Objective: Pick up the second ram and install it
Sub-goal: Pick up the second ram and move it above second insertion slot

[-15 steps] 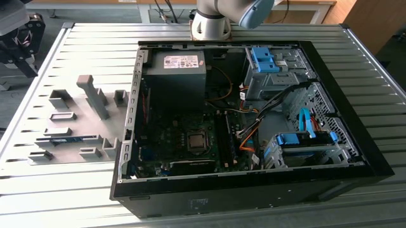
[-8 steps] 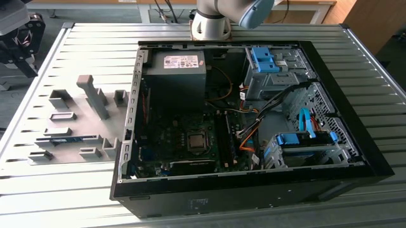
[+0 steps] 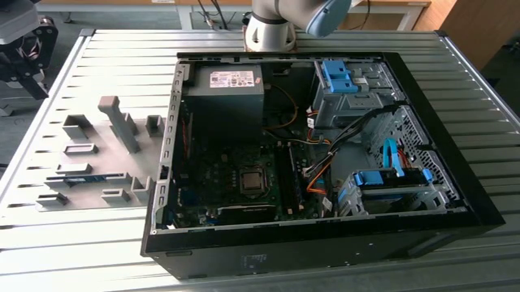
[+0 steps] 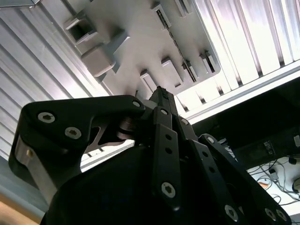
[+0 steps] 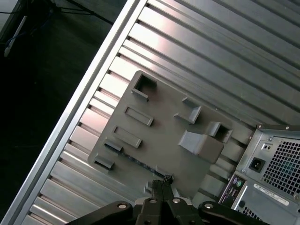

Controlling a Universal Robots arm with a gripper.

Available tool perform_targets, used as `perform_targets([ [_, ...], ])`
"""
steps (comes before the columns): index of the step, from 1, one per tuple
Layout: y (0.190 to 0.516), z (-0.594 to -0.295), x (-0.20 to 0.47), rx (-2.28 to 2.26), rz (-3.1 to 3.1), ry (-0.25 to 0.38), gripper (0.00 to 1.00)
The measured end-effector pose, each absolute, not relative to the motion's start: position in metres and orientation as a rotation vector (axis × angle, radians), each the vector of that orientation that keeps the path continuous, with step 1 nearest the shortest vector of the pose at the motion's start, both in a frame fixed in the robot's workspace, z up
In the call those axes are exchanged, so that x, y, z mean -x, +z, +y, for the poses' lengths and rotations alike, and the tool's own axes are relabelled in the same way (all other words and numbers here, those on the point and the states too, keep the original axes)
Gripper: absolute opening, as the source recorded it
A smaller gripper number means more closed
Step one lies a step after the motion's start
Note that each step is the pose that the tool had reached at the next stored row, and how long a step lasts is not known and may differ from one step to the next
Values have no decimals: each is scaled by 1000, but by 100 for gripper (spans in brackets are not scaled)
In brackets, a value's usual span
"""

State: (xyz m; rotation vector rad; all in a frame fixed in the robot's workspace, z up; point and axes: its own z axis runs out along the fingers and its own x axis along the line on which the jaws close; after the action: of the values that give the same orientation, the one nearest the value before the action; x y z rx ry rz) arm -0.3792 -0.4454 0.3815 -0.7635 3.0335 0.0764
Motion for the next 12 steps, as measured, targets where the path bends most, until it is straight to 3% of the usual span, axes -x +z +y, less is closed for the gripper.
perform_targets([
  [12,380,-445,379,1091,2938,78,10],
])
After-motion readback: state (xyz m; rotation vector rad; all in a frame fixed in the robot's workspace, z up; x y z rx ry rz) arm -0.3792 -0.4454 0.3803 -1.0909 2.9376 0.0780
